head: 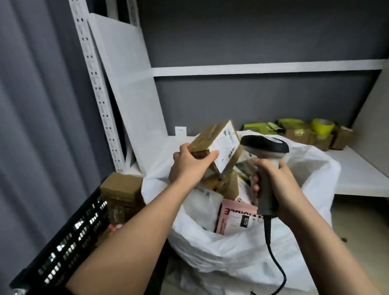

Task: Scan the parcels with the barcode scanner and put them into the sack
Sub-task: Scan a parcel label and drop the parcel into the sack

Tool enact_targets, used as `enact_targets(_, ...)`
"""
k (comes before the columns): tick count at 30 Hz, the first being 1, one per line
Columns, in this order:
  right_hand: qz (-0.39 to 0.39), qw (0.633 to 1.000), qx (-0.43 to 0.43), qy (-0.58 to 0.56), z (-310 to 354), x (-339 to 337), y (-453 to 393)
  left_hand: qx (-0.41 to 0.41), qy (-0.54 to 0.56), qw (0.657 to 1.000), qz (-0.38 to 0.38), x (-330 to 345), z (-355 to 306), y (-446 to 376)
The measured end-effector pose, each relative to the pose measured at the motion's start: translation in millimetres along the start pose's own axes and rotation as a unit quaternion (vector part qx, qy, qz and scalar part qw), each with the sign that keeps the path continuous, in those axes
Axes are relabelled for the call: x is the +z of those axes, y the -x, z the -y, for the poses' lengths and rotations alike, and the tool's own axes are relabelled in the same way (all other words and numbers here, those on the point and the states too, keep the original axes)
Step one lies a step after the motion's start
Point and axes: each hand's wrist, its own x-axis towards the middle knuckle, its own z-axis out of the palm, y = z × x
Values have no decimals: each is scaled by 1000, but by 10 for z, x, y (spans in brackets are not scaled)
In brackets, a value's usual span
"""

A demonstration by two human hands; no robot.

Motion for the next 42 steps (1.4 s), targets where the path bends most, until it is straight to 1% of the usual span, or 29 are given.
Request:
enact_targets(5, -31, 999, -2, 17, 80, -281, -89, -47, -110, 992, 42, 690, -195, -191)
enact_targets(8, -42, 999, 5, 25, 29, -376, -169, -65, -128, 987, 68, 937, -218, -227)
enact_targets(9, -46, 998, 5, 34, 9, -399, -191, -59, -125, 987, 79, 977, -214, -247)
enact_targets(12, -52, 998, 5, 40, -57, -429, -234, -53, -70, 988, 125, 965, -149, -305)
enact_targets(14, -57, 998, 12, 39, -86, -398, -251, -28, -38, 988, 145, 810, -88, -305)
enact_targets(16, -42, 999, 23, 22, -99, -321, -259, -4, -15, 991, 133, 594, -25, -318)
enact_targets(18, -17, 999, 28, 13, -111, -175, -248, -3, 12, 996, 93, 296, 80, -363)
enact_targets(21, 23, 999, 22, 23, -134, 187, -183, -8, 50, 999, 19, -262, 359, -449)
enact_targets(24, 98, 994, 20, 49, -256, 731, -65, -39, 47, 996, -65, -936, 846, -515)
enact_targets(26, 144, 987, 26, 62, -398, 1082, -8, -65, 5, 993, -103, -1310, 1193, -517)
enact_targets(29, 200, 976, 48, 78, -759, 1685, 25, -124, -67, 983, -119, -1745, 1796, -446)
enact_targets(33, 221, 967, 80, 95, -1392, 2315, -78, -185, -90, 976, -69, -1930, 2592, -468)
enact_targets(38, 188, 972, 103, 97, -2217, 2824, -412, -211, -141, 967, -6, -1763, 3328, -821)
enact_targets(42, 125, 982, 114, 86, -2733, 3044, -806, -285, -44, 957, 20, -1399, 3683, -1366)
